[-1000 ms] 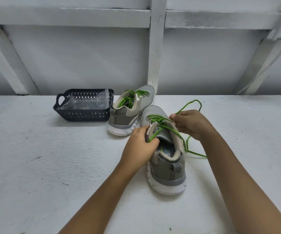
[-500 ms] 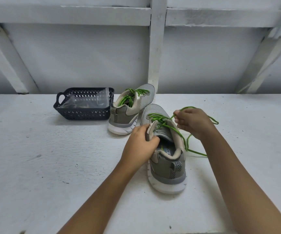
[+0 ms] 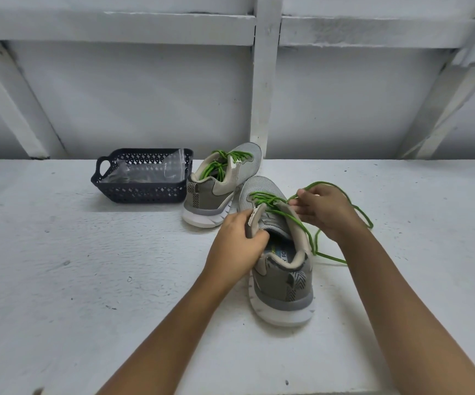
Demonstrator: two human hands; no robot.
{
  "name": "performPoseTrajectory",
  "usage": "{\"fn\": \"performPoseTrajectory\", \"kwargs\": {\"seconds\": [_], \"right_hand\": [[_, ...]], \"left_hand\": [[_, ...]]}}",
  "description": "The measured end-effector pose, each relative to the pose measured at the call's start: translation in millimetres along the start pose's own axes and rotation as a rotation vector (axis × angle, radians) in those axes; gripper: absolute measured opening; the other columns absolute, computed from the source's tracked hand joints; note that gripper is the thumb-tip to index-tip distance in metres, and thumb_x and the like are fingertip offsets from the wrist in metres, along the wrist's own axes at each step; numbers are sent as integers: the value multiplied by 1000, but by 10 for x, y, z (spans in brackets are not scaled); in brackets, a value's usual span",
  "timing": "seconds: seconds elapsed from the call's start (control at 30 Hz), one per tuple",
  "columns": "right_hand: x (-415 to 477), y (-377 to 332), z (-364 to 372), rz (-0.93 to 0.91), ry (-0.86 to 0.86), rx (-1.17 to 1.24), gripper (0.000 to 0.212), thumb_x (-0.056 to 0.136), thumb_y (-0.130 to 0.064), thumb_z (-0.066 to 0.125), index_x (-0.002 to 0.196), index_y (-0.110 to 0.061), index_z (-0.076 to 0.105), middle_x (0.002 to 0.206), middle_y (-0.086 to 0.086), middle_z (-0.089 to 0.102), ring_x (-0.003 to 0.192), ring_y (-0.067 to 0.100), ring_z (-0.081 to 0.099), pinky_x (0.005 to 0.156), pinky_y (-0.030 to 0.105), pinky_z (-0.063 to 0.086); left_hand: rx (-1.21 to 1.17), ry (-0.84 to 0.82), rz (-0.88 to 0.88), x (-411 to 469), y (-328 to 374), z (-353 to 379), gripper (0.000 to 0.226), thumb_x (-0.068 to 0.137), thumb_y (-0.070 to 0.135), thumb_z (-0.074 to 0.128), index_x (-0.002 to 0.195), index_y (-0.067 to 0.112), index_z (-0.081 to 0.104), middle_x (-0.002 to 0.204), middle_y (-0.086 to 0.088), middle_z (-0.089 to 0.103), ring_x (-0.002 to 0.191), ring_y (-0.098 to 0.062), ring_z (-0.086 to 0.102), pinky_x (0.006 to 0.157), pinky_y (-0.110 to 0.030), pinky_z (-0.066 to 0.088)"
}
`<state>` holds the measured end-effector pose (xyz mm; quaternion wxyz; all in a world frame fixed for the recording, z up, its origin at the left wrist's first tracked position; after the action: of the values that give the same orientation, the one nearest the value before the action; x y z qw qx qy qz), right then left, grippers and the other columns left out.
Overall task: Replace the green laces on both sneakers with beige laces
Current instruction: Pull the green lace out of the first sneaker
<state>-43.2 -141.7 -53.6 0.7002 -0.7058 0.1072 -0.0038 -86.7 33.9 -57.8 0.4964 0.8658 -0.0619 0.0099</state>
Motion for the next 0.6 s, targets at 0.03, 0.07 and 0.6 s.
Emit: {"fn": "performPoseTrajectory", "kwargs": {"seconds": [0.03, 0.07, 0.6], "right_hand": [[16, -5, -26, 1, 22, 45, 20, 99, -9, 44, 81, -4, 48, 72, 11, 64, 51, 12, 65, 53, 22, 56], [32, -8, -52, -3, 42, 81, 19, 100, -10, 42, 82, -4, 47, 73, 13, 65, 53, 14, 66, 54, 23, 57], [-541, -159, -215, -189, 247, -529, 34, 94, -32, 52, 75, -5, 59, 57, 0, 55, 36, 2, 47, 50, 24, 38]], "left_hand": [[2, 2, -2, 2, -4, 1, 27, 84, 19, 53, 110, 22, 60, 111, 1, 53, 99, -13, 51, 82, -28, 39], [2, 2, -4, 3, -8, 0, 30, 84, 19, 53, 113, 22, 59, 112, 1, 53, 101, -13, 51, 84, -28, 40], [164, -61, 39, 83, 1, -48, 51, 90, 48, 51, 133, 20, 49, 129, 3, 50, 120, -10, 47, 93, -23, 35]]}}
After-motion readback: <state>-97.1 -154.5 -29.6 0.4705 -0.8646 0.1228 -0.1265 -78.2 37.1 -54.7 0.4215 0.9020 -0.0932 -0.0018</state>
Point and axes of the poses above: each hand's wrist, its own x-axis towards the middle knuckle, its own z-axis out of the palm, y = z × x, the point moved 8 cm from there along x, towards the middle knuckle
